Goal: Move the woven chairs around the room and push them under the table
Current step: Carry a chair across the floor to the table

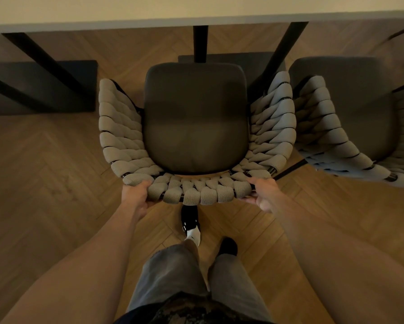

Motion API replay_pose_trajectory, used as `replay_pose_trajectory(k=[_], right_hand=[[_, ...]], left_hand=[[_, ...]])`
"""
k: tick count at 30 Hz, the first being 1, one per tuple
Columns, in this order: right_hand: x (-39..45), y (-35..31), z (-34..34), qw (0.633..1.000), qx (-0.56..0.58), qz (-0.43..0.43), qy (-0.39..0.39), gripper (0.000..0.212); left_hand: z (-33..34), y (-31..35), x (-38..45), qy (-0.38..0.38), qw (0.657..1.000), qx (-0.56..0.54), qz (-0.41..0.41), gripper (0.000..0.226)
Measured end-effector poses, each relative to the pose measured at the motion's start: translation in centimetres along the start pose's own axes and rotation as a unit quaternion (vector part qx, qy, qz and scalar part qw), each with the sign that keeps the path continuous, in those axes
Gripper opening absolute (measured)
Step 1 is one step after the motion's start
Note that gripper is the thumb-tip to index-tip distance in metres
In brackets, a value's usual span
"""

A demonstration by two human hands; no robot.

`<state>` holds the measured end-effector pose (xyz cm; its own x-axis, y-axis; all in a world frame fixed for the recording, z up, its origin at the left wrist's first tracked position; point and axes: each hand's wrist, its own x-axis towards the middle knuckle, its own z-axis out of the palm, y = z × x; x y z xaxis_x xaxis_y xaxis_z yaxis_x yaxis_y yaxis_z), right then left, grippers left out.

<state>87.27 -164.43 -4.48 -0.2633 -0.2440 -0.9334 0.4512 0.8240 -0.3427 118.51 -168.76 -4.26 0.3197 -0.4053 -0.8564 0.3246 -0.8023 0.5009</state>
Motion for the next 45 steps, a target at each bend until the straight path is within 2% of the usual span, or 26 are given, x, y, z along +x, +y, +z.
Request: replay_pose_trajectory(k=[4,8,13,17,20,25,28,34,37,39,41,45], right_hand=[[-0.1,0.2,-0.2,1.0,-0.005,-0.004,0.001,0.023],[-0.8,0.5,-0.5,0.999,-0.044,-0.032,0.007,0.012],[-2.0,1.1,-2.0,0.986,-0.146,-0.075,0.031,0.038],[-3.4,0.6,-3.6,0.954,-0.267,-0.123,0.059,0.032],[-4.0,-0.4,-5.3,0.925,-0.34,-0.157,0.061,0.04],[-3.5,-2.6,-8.9,0.917,-0.355,-0.176,0.036,0.042],[-2.4,-4.2,-11.7,0.907,-0.379,-0.182,0.023,0.038],[0.4,-9.0,-18.3,0.851,-0.475,-0.219,0.045,0.023],[1.3,-12.3,-20.9,0.816,-0.512,-0.265,0.047,0.034],[1.9,-14.6,-22.5,0.761,-0.563,-0.309,0.091,0.048],[2.8,-16.3,-23.4,0.726,-0.6,-0.315,0.12,0.057],[5.0,-17.6,-24.6,0.731,-0.64,-0.229,0.068,0.064]], left_hand=[[-0.3,0.0,-0.1,-0.009,1.0,0.005,-0.004,0.041],[-1.0,0.3,-0.3,-0.018,0.998,0.053,-0.018,0.036],[-2.4,0.7,-0.9,0.014,0.991,0.135,-0.003,0.024],[-2.6,0.8,-1.8,0.098,0.938,0.328,0.063,0.028],[-0.9,1.0,-3.2,0.113,0.897,0.409,0.127,0.024],[5.5,0.1,-5.5,0.025,0.853,0.473,0.221,0.018],[10.7,-0.9,-7.2,-0.029,0.84,0.492,0.227,0.013],[21.1,-4.2,-10.8,-0.092,0.811,0.526,0.24,0.012],[25.2,-5.7,-12.0,-0.123,0.802,0.533,0.241,0.033],[27.9,-6.5,-12.7,-0.135,0.785,0.551,0.248,0.045],[30.1,-7.0,-13.3,-0.144,0.775,0.562,0.249,0.052],[32.4,-8.3,-13.3,-0.115,0.753,0.599,0.247,0.055]])
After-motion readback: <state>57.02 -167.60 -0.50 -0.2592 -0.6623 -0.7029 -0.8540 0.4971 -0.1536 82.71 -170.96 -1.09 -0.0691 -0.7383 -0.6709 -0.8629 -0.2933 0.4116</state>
